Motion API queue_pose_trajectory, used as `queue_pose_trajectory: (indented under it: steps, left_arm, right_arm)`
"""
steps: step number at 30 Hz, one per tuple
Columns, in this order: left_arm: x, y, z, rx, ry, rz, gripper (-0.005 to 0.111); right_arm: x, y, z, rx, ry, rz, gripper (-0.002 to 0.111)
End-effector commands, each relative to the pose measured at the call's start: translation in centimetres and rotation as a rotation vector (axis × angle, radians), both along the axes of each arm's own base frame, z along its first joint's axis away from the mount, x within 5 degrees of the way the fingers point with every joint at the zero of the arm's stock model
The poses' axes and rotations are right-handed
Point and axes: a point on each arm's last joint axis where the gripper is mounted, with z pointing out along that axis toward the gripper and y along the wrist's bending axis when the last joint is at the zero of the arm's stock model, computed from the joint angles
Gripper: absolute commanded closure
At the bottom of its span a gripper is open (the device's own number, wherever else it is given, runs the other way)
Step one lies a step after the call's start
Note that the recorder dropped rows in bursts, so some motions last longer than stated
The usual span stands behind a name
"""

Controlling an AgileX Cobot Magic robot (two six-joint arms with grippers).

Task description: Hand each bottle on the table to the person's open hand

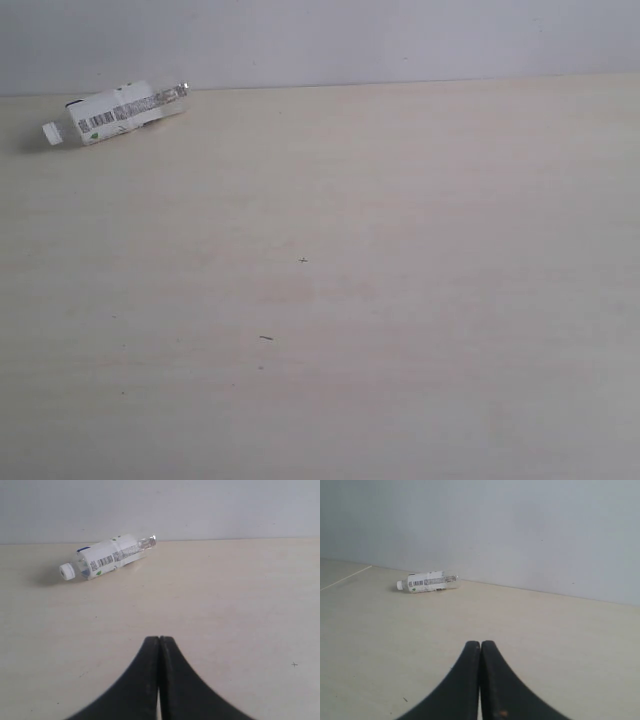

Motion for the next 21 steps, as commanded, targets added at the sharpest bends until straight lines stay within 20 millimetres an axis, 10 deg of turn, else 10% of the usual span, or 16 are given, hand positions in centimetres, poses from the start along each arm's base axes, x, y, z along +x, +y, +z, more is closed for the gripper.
queue_pose_trajectory:
  steps: [1, 21]
  left_arm:
    - [-0.09, 0.03, -0.09, 0.001, 0.000, 0.000, 0.107]
    - [-0.14, -0.12, -0.12, -0.006, 0.006, -0.016, 0.107]
  right_arm:
    - [-0.02, -0.04, -0.07, -0.009, -0.012, 0.002, 0.108]
    - [-0.03, -0.03, -0.07, -0.007, -0.011, 0.003, 0.108]
